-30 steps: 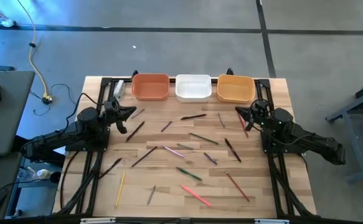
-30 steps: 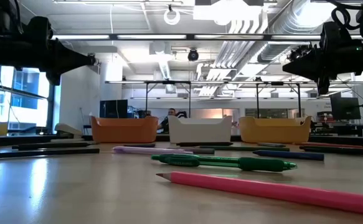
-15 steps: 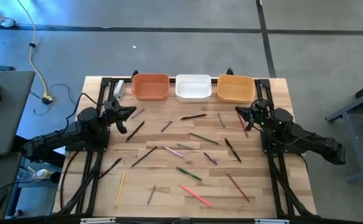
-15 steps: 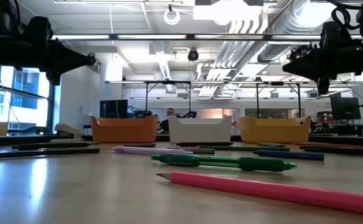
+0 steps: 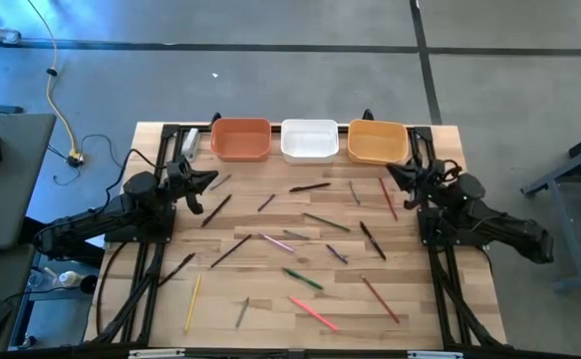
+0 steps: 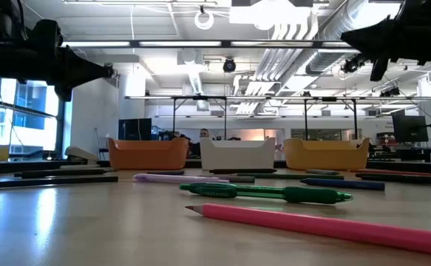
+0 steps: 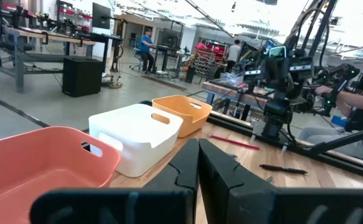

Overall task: Sort crayons/erasers/pens/pencils in bins
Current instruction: Put the top red pencil into the white bin

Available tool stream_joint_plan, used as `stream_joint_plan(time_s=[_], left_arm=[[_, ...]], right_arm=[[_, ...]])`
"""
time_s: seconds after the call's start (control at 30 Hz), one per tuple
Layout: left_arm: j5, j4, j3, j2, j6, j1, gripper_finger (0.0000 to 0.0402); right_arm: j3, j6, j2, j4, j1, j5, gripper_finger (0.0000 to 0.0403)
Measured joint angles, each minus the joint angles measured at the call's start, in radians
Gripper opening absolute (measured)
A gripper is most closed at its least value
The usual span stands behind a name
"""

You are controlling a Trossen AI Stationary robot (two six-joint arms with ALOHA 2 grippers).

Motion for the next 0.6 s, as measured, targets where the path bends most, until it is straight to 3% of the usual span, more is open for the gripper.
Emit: stream_joint_plan(time_s=[0.27, 0.6], left_arm=[[0.0, 0.0, 0.0, 0.0, 0.0, 0.0, 0.0], [0.0, 0.0, 0.0, 0.0, -0.001, 0.0, 0.0]], right_arm=[[0.15, -0.068, 0.176, -0.28, 0.051, 0.127, 0.0], [0.377, -0.01, 0.461, -0.67, 0.072, 0.184, 0.0]])
